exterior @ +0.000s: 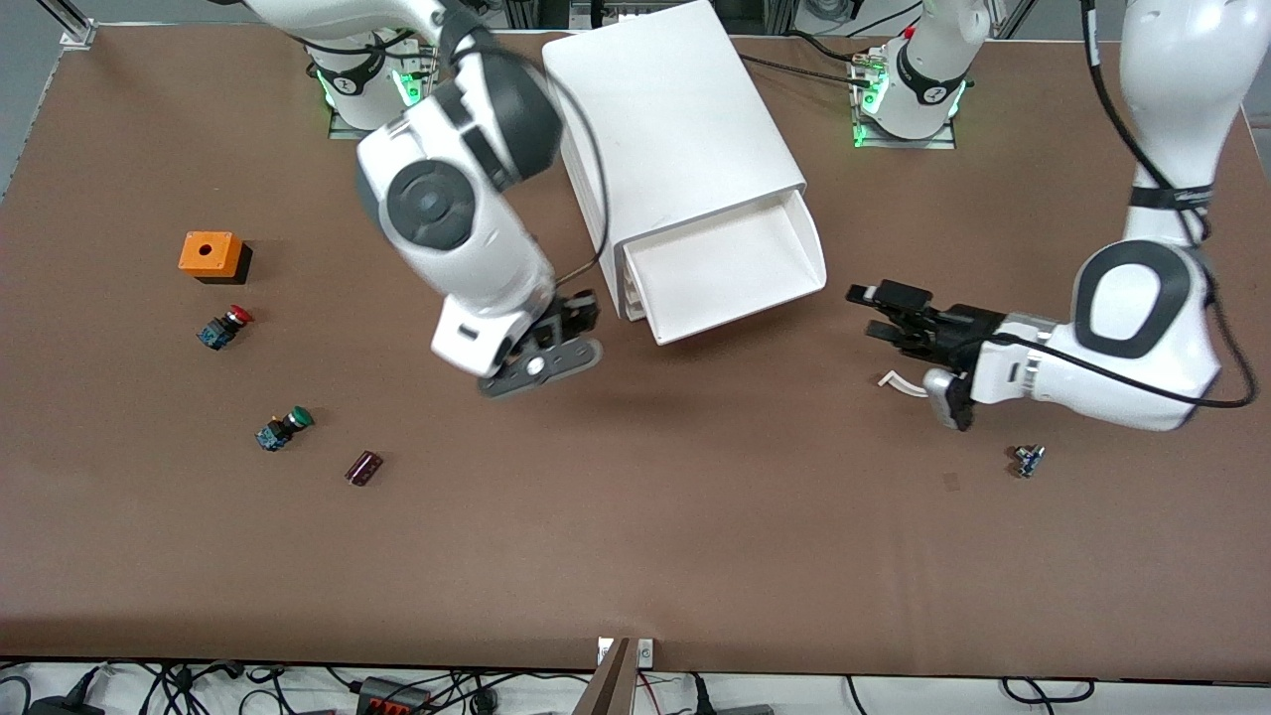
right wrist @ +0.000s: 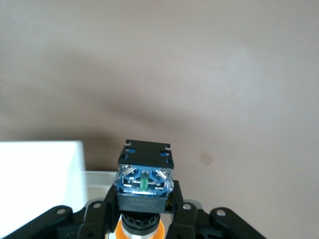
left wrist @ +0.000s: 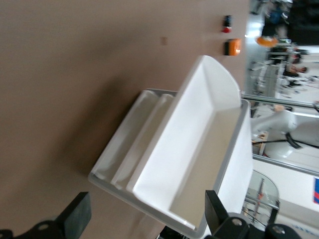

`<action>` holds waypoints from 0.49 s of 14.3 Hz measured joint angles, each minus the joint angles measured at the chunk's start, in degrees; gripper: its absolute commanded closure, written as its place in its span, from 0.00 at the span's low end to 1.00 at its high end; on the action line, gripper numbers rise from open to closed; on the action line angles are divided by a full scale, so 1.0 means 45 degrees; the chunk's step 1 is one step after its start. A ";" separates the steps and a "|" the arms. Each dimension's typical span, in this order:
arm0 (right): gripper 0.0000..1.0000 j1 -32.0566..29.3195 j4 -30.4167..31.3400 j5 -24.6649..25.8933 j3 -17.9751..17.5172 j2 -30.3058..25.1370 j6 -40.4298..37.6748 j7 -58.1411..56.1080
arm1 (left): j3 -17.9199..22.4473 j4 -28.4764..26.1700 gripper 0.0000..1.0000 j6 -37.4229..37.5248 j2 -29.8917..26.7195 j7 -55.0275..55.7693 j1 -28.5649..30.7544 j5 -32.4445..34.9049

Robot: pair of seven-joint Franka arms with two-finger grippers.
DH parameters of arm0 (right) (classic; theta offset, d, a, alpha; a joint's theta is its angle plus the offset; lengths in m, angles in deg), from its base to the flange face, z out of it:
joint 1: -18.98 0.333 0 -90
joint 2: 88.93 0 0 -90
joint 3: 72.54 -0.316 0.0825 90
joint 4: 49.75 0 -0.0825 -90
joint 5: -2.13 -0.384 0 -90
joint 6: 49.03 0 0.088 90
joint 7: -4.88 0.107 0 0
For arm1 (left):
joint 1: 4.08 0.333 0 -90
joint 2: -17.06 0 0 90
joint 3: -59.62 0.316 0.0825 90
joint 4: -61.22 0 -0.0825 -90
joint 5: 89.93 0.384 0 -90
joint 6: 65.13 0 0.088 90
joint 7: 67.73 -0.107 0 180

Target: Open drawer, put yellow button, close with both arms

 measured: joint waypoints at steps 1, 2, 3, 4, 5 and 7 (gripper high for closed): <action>1.00 0.0394 -0.0105 0.0001 0.0004 -0.0015 -0.0060 0.0388 | -0.0001 0.0441 0.00 0.0170 -0.0075 0.0847 0.0086 0.0759; 1.00 0.0713 -0.0142 0.0002 0.0013 -0.0019 -0.0066 0.0729 | -0.0028 0.0858 0.00 0.0364 -0.0110 0.1652 0.0097 0.1601; 1.00 0.0979 -0.0170 0.0003 0.0019 -0.0017 -0.0058 0.1082 | -0.0127 0.1248 0.00 0.0497 -0.0125 0.2456 0.0061 0.2486; 1.00 0.1203 -0.0232 0.0003 0.0021 -0.0015 -0.0051 0.1379 | -0.0232 0.1573 0.00 0.0580 -0.0156 0.3223 -0.0077 0.3416; 1.00 0.1426 -0.0329 0.0003 0.0022 -0.0016 -0.0048 0.1612 | -0.0309 0.1790 0.00 0.0632 -0.0227 0.3890 -0.0376 0.4431; 1.00 0.1827 -0.0499 0.0002 0.0016 -0.0017 -0.0048 0.2062 | -0.0361 0.1970 0.00 0.0645 -0.0473 0.5107 -0.1353 0.6728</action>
